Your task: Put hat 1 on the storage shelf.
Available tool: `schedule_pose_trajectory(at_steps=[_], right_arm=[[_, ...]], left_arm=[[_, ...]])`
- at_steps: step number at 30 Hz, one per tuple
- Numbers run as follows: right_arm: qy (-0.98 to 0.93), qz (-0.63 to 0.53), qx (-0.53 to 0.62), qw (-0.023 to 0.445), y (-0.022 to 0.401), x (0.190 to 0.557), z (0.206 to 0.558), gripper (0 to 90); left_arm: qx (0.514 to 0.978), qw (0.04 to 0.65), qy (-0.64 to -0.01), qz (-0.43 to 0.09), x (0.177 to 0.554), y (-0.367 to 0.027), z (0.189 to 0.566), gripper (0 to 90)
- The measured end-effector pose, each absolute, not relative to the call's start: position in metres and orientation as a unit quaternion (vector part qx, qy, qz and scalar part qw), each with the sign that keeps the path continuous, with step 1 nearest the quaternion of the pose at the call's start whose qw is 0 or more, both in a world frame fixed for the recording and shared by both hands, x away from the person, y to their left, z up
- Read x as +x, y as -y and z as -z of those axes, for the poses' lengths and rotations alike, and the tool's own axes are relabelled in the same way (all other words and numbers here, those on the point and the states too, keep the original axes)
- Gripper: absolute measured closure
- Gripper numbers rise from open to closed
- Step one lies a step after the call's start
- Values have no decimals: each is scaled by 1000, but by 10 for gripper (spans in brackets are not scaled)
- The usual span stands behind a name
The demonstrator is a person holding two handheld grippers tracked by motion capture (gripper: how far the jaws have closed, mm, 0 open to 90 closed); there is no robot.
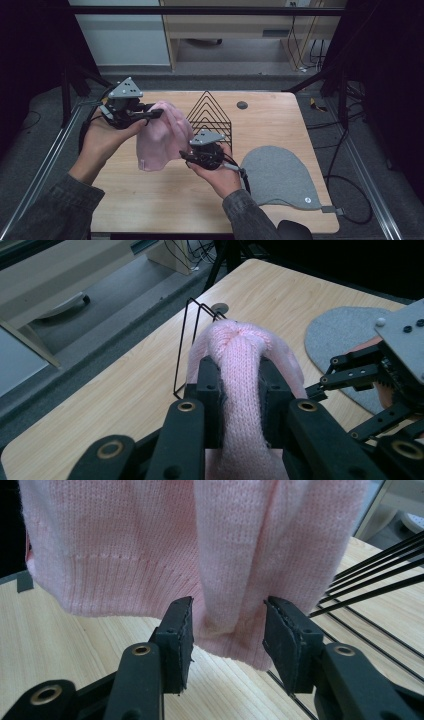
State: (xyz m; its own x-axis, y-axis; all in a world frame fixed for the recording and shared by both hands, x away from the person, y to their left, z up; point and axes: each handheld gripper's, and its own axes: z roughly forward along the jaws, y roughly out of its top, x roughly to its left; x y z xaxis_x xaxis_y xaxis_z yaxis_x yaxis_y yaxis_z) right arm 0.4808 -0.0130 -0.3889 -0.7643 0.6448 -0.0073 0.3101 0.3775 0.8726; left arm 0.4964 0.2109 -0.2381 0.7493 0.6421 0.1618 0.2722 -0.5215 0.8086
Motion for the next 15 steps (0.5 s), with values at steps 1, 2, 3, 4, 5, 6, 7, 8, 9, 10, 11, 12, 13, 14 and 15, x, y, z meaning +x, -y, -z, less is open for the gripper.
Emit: schedule_pose_trajectory(at_steps=[1,2,3,4,5,6,7,8,9,10,11,12,13,14,15], right_arm=[[-811,-474,294,177,13,481,389,545],[-811,-475,294,175,13,481,387,534],[-811,-475,294,175,13,481,387,534],[-811,-475,295,173,12,482,386,526],[-811,-475,293,174,12,482,385,519],[-811,-475,292,178,11,482,383,513],[-811,-476,291,178,10,482,381,507],[-810,-477,288,182,9,482,379,507],[-812,-474,285,187,7,483,375,538],[-814,-471,285,188,7,483,372,582],[-815,-468,286,190,7,484,371,637],[-816,-466,286,189,8,486,369,683],[-816,-467,285,188,10,487,367,727],[-815,-470,283,187,12,488,365,766],[-815,-472,281,186,15,488,362,795]], left_arm=[[842,407,-271,-227,496,-211,238,761],[842,407,-272,-226,496,-210,237,760],[842,408,-271,-226,497,-210,236,760],[841,410,-272,-226,497,-209,235,760],[840,413,-273,-224,497,-208,233,761],[839,414,-272,-224,497,-207,232,760],[839,415,-271,-225,497,-206,230,760],[838,417,-271,-225,497,-206,228,760],[837,419,-270,-224,497,-205,225,760],[837,419,-270,-224,497,-205,225,760],[838,418,-268,-225,497,-205,224,760],[837,419,-269,-226,497,-204,222,760],[836,420,-269,-227,497,-204,221,760],[836,422,-269,-228,498,-205,220,760],[834,423,-270,-229,499,-206,218,760]])
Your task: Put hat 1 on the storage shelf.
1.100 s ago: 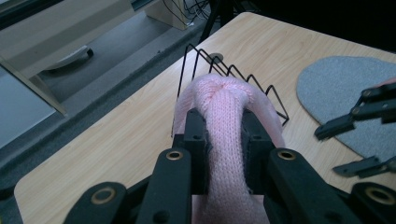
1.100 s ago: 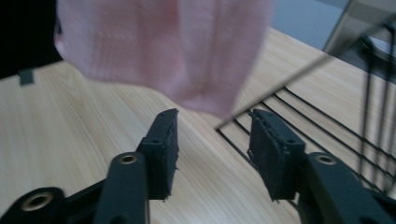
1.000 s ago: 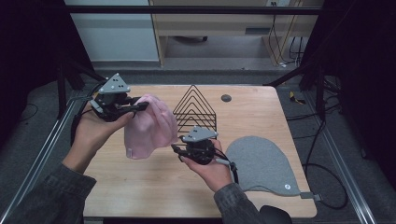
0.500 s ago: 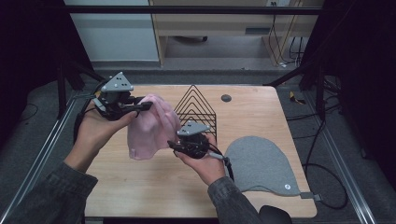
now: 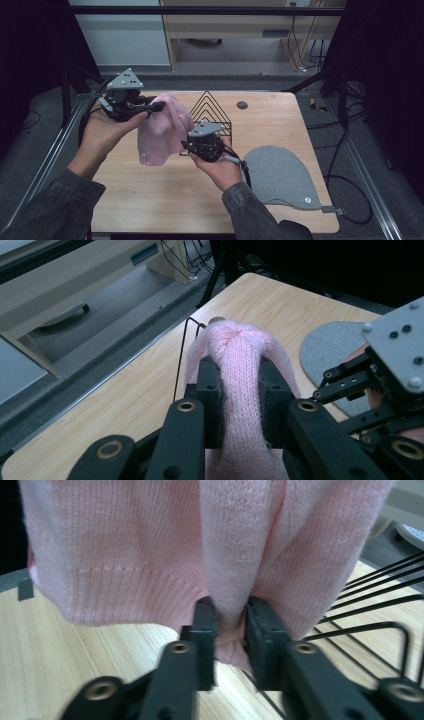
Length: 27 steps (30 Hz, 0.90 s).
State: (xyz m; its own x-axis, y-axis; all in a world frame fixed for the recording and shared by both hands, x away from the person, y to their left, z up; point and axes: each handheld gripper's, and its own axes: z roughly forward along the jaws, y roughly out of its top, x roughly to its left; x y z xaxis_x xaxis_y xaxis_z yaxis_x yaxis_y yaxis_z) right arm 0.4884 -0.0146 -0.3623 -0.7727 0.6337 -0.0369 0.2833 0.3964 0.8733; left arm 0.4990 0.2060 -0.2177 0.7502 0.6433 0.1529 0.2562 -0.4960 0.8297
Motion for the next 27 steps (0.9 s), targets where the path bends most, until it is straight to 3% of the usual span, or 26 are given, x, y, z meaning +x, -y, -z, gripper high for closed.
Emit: schedule_pose_trajectory(at_steps=[5,27], right_arm=[[-815,-478,271,184,29,490,351,868],[-790,-504,282,205,86,536,288,877]], left_arm=[[831,428,-272,-230,504,-208,215,756],[814,464,-253,-241,573,-196,183,745]])
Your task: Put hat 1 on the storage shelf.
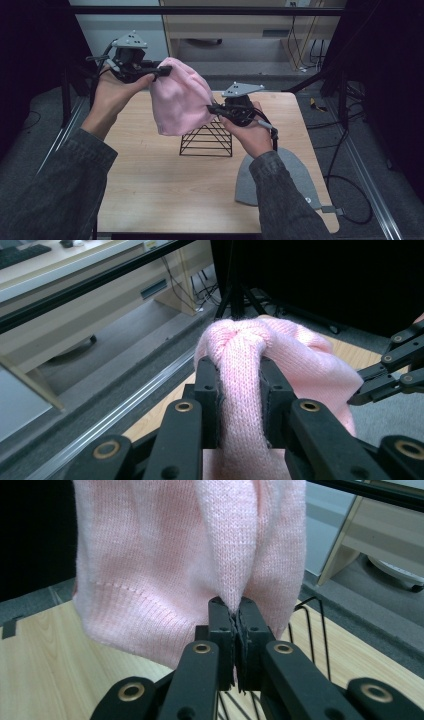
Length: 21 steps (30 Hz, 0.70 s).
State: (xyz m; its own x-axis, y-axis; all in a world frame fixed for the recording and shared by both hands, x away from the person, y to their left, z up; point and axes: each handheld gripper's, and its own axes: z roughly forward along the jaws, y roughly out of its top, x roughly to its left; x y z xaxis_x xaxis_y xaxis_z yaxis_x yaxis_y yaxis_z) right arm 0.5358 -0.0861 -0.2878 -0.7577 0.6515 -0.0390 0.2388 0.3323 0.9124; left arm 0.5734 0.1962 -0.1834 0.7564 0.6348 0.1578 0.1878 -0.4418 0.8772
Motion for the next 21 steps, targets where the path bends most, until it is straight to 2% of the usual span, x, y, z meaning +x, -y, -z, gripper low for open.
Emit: schedule_pose_trajectory(at_steps=[11,21], right_arm=[[-789,-491,308,204,92,564,302,877],[-787,-484,315,216,95,561,317,878]], left_arm=[[821,458,-246,-236,610,-184,196,741],[822,464,-229,-239,628,-170,213,743]])
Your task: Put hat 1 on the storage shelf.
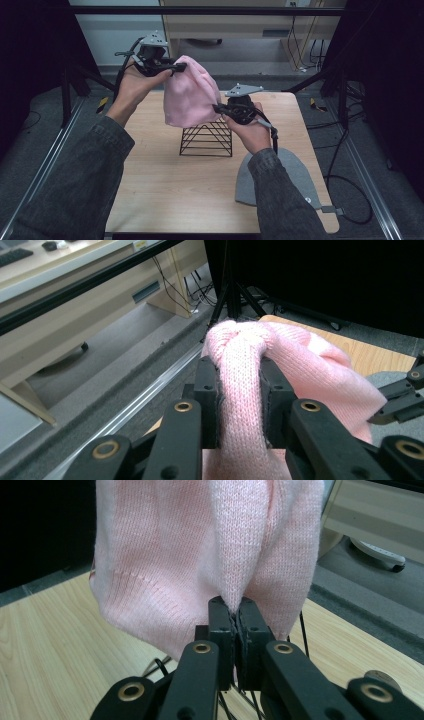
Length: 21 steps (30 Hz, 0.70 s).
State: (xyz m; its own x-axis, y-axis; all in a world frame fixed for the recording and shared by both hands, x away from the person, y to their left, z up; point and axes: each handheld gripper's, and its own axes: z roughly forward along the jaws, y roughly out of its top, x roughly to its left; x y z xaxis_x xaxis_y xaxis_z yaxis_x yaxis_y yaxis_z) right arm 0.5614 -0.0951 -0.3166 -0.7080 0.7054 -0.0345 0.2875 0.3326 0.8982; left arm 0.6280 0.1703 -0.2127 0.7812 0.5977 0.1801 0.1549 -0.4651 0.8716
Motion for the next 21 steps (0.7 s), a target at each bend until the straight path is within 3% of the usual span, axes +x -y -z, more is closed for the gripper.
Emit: schedule_pose_trajectory(at_steps=[21], right_arm=[[-793,-467,322,223,107,555,339,880]], left_arm=[[827,466,-200,-242,616,-152,226,742]])
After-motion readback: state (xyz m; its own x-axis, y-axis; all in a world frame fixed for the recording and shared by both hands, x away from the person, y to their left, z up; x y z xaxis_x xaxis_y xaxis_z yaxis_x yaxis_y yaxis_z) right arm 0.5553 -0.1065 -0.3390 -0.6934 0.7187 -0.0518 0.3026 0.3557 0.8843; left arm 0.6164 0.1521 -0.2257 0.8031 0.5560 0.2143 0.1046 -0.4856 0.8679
